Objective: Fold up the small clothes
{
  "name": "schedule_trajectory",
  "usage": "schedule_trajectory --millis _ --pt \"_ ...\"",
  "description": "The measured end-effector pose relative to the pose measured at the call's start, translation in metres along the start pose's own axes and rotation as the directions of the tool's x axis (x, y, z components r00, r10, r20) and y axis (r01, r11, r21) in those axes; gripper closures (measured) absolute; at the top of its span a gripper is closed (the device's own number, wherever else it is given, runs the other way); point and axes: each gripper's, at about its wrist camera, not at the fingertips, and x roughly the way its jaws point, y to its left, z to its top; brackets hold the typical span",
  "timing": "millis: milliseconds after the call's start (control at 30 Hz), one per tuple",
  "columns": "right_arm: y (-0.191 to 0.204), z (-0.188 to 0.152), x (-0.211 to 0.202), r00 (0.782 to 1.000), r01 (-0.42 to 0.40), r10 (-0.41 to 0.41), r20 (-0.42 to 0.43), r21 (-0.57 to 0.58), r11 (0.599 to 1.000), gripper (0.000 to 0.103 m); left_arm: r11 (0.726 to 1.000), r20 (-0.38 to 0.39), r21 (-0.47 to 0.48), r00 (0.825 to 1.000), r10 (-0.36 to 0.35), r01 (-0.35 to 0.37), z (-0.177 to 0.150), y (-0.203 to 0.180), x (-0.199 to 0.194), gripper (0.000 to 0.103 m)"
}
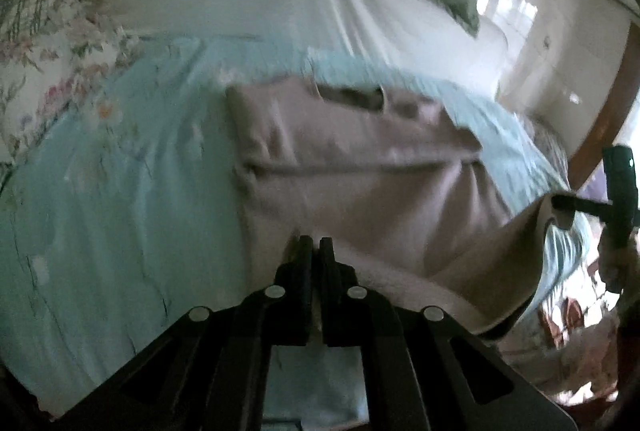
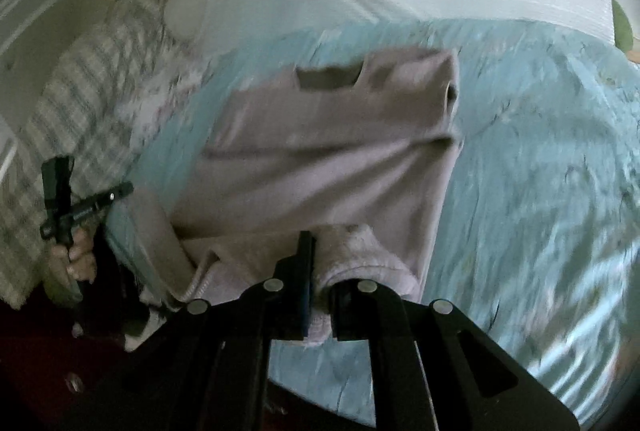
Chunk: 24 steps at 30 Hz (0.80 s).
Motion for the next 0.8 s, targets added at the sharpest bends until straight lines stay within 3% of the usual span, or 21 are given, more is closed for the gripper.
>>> schedule_trajectory --millis 233,367,600,800 --pt "-0.035 0.066 0.018 0.992 0.029 -0.041 0.122 0.103 0.994 0.095 0.996 0.077 -0.074 0.995 0.057 -0.051 0.065 0.021 0.028 0.102" --pt "-0.053 0.098 0.034 0.988 0.024 -0.046 0.149 0.142 0.99 0.095 0.993 0.095 -0.085 0.991 0.096 -0.088 0.099 0.029 0.047 0.102" --pt "-0.085 0.137 0.084 0.986 0.076 -0.101 0.131 0.184 0.98 0.095 0.982 0.105 -0.113 0.981 0.162 -0.15 0.161 0.047 0.1 0.103" --pt "-0.112 0.15 0.144 0.992 0.097 -0.113 0.058 0.228 0.969 0.095 0.96 0.055 -0.141 0.966 0.251 -0.241 0.195 0.071 0.168 0.103"
